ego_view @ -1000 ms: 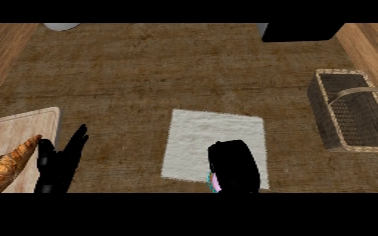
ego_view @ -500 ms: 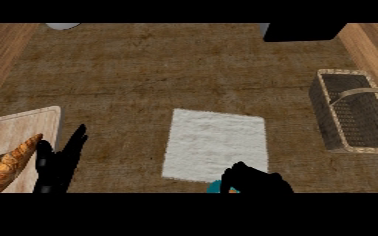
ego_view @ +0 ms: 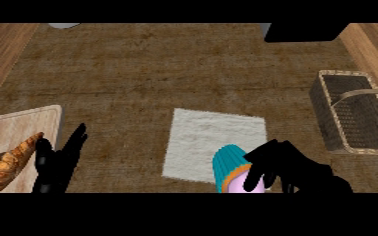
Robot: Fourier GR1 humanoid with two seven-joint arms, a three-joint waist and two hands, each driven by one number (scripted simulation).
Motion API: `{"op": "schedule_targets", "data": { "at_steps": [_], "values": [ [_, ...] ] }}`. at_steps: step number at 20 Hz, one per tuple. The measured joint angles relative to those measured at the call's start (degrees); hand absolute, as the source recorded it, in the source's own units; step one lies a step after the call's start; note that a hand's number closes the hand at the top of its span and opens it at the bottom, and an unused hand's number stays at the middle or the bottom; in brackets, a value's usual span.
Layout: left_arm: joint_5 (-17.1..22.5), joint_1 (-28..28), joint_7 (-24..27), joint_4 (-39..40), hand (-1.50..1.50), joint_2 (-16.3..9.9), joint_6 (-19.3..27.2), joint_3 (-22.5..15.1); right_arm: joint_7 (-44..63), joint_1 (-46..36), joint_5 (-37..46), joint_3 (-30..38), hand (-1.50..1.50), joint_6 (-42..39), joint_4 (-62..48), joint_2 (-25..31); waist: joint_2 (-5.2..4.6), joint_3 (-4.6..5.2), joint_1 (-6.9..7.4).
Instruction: Pick the cupcake from the placemat and place it in the basket
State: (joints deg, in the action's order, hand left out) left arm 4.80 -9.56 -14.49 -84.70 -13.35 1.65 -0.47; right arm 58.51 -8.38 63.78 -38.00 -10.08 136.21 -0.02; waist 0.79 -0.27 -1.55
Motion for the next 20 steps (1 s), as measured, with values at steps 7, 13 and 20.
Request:
{"op": "schedule_targets", "data": {
  "at_steps": [7,13,20],
  "values": [
    [0.4,0.3,-0.8,-0.1,0.00,-0.1,-0.4,0.4,2.2,-11.3,0.7,13.8,1.50,-2.8,0.2,0.1,-0.05,0.05,0.05],
    [0.0,0.0,-0.5,-0.2,0.00,-0.1,-0.4,0.4,1.8,-20.5,0.1,26.8,1.50,-7.1,-0.5,0.1,-0.01,0.02,0.05],
    [0.1,0.2,-0.1,0.2,0.00,0.1,-0.6,0.6,-1.4,-31.3,-7.6,44.5,1.50,-14.2,-4.3,1.7,-0.02,-0.07,0.06]
  ]
}}
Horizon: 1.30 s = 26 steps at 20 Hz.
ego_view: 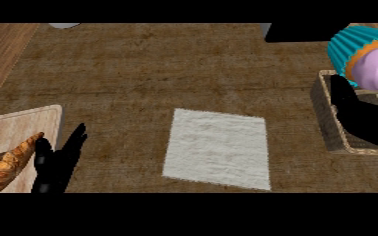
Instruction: Pick the cupcake from the placemat and place it in the basket
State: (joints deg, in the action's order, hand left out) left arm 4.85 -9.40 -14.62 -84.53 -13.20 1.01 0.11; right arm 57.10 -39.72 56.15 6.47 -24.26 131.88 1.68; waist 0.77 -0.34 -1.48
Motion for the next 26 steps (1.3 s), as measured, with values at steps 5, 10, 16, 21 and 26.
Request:
{"op": "schedule_targets", "data": {
  "at_steps": [5,10,16,21,26],
  "values": [
    [-0.6,-0.1,0.1,-0.4,0.00,0.3,0.3,-0.3,-3.3,-4.3,-13.0,13.8,1.50,-5.2,-4.8,6.0,-0.10,-0.03,0.19],
    [-1.1,1.1,-0.5,0.2,0.00,1.1,0.8,-0.4,-5.3,-7.2,-21.3,23.4,1.50,-7.8,-13.1,12.3,-0.30,-0.02,0.79],
    [-0.9,1.3,0.1,0.8,0.00,0.7,-0.7,0.0,-6.6,-6.5,-28.8,32.5,1.50,-7.1,-20.0,15.1,-0.37,-0.08,1.21],
    [-1.3,1.1,1.8,1.0,0.00,1.1,-1.3,0.1,-10.0,-1.5,-32.2,35.2,1.50,-5.2,-22.3,15.8,-0.38,-0.11,1.45],
    [-1.9,1.9,0.5,1.1,0.00,1.6,-0.8,0.1,-14.3,3.8,-30.1,35.9,1.50,-3.3,-25.4,19.0,-0.59,-0.09,1.50]
  ]
}}
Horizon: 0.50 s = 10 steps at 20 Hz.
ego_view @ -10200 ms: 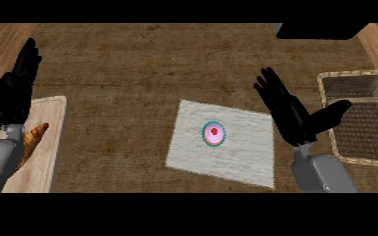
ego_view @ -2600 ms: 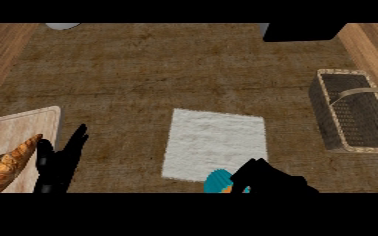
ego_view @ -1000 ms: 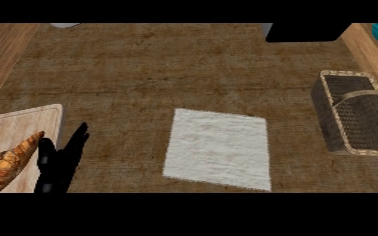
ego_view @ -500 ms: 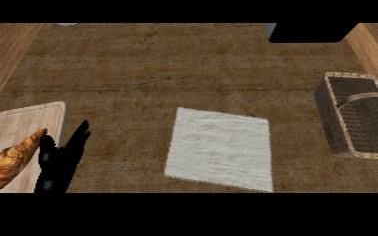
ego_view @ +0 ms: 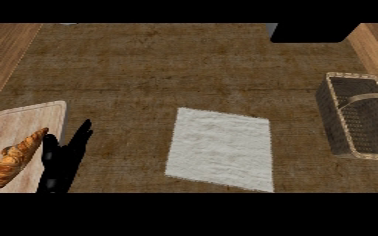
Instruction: Pick the cupcake from the placemat and place it in the basket
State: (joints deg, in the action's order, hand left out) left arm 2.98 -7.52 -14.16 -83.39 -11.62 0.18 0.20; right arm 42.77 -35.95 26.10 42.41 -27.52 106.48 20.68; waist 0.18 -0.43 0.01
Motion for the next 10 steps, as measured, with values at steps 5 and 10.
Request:
{"op": "schedule_targets", "data": {
  "at_steps": [5,10],
  "values": [
    [-0.2,-0.1,-1.5,-1.1,0.00,0.1,0.0,0.0,-7.0,5.9,3.6,-1.4,-1.50,0.4,-3.9,4.3,-0.02,0.05,0.17],
    [-0.8,-0.2,-1.2,-1.0,0.00,0.6,0.2,0.2,-12.8,8.2,2.7,-1.0,-1.50,0.5,-7.7,9.4,0.07,0.07,0.15]
  ]
}}
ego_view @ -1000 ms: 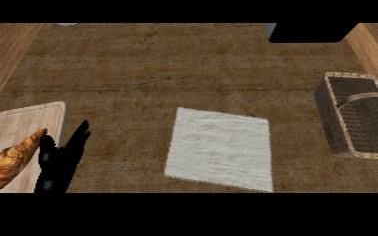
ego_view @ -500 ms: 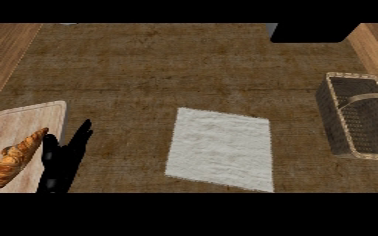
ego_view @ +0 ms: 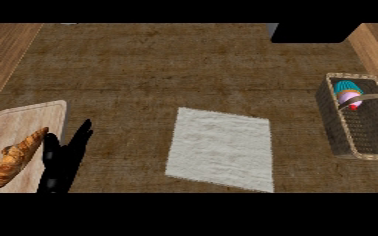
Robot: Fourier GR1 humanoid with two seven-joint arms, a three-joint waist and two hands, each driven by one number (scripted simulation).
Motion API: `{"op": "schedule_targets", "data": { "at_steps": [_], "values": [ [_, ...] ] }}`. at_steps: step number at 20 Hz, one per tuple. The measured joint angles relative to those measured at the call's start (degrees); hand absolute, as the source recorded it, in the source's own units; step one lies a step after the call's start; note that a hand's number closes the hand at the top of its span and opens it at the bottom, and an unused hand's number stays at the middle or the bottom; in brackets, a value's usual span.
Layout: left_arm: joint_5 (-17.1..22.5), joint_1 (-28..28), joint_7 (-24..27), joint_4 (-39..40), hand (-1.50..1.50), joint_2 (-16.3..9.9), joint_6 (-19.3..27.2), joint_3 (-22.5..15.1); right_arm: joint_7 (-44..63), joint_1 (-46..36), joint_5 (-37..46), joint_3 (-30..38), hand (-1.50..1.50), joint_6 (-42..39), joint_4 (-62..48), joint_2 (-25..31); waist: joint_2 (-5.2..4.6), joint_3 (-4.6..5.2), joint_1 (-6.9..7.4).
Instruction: Pick the cupcake from the placemat and place it in the basket
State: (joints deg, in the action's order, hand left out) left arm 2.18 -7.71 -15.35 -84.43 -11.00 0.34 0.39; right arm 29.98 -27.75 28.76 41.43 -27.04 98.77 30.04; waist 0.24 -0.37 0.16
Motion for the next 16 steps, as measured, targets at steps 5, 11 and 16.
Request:
{"op": "schedule_targets", "data": {
  "at_steps": [5,11,16],
  "values": [
    [-0.4,0.0,1.1,0.8,0.00,0.2,-0.6,0.3,-3.9,0.5,-2.6,2.4,-1.50,2.1,-4.0,3.2,0.05,0.03,-0.03],
    [-0.2,-0.1,-2.0,-0.9,0.00,0.3,-0.6,0.7,-1.6,-0.5,-8.1,8.6,-1.50,3.1,-6.3,6.5,0.06,0.14,-0.21],
    [-0.9,-0.5,-0.7,-0.6,0.00,0.9,-0.2,0.7,-3.7,3.8,-11.5,16.1,-1.50,2.5,-10.0,10.9,0.11,0.11,-0.60]
  ]
}}
